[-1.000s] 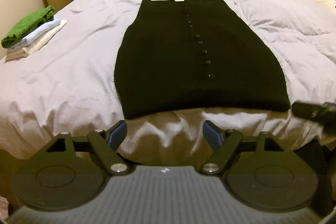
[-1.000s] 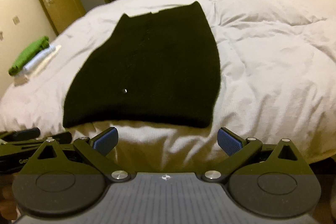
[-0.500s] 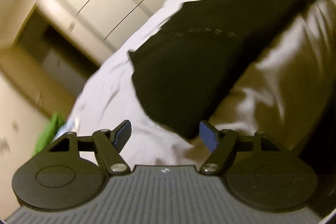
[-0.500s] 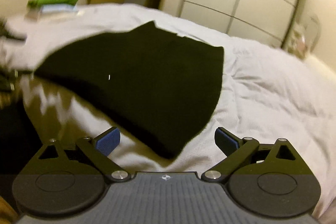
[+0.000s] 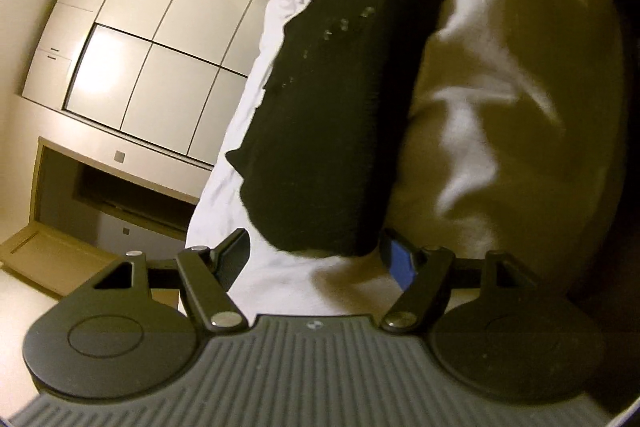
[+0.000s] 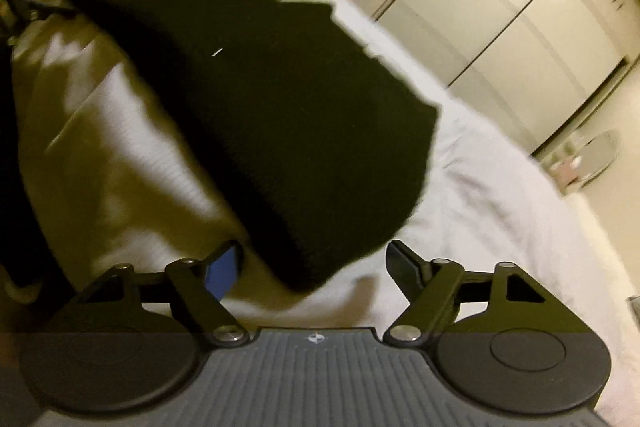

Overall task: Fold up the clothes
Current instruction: 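Grasp the garment's side edge with both grippers and lift it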

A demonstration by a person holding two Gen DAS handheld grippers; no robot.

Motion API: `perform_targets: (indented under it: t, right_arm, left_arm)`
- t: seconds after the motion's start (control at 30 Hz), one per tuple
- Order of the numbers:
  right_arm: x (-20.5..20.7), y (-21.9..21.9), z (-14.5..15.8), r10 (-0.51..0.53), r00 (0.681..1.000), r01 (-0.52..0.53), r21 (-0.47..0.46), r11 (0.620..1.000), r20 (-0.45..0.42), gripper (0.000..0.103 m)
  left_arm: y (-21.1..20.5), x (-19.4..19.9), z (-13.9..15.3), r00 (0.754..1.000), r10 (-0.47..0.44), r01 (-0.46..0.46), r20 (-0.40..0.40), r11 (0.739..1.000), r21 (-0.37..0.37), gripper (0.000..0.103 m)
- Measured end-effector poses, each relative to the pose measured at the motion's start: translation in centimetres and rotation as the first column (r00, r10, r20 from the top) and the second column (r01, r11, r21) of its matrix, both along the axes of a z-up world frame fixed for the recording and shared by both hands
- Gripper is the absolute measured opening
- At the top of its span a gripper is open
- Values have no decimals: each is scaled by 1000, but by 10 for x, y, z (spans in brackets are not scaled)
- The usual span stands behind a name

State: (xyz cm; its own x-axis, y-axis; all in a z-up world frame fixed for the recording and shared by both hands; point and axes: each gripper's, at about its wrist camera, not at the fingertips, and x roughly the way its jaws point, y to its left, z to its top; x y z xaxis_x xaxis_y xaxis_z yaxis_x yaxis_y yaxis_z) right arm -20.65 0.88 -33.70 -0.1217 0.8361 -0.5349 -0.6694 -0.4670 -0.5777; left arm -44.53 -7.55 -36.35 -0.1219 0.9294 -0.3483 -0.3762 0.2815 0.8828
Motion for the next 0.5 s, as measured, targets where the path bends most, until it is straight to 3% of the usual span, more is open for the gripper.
perform_targets:
  t: [0.1, 0.2, 0.3, 0.37, 0.5]
  right_arm:
    - [7, 0, 9, 1, 999, 2, 72, 997, -38, 73]
    - [7, 8, -4, 6, 1000, -6, 42, 999, 1, 73]
    - [5, 5, -17, 67, 995, -73, 76, 994, 76, 67]
    - [7, 2, -13, 107, 992, -115, 123, 986, 66, 65]
    - [13, 6, -11, 161, 986, -169, 201, 965, 53, 65]
  left_arm:
    - [5, -4, 0, 1000, -1, 1, 5, 1000, 22, 71]
    - [12, -5, -2, 999, -45, 46, -25, 998, 38, 69]
    - [18, -8, 6, 995, -93, 95, -27, 993, 67, 54]
    - [24, -12, 12, 993, -116, 117, -13, 991, 72, 38]
    - [40, -20, -3, 991, -128, 130, -50, 991, 42, 34]
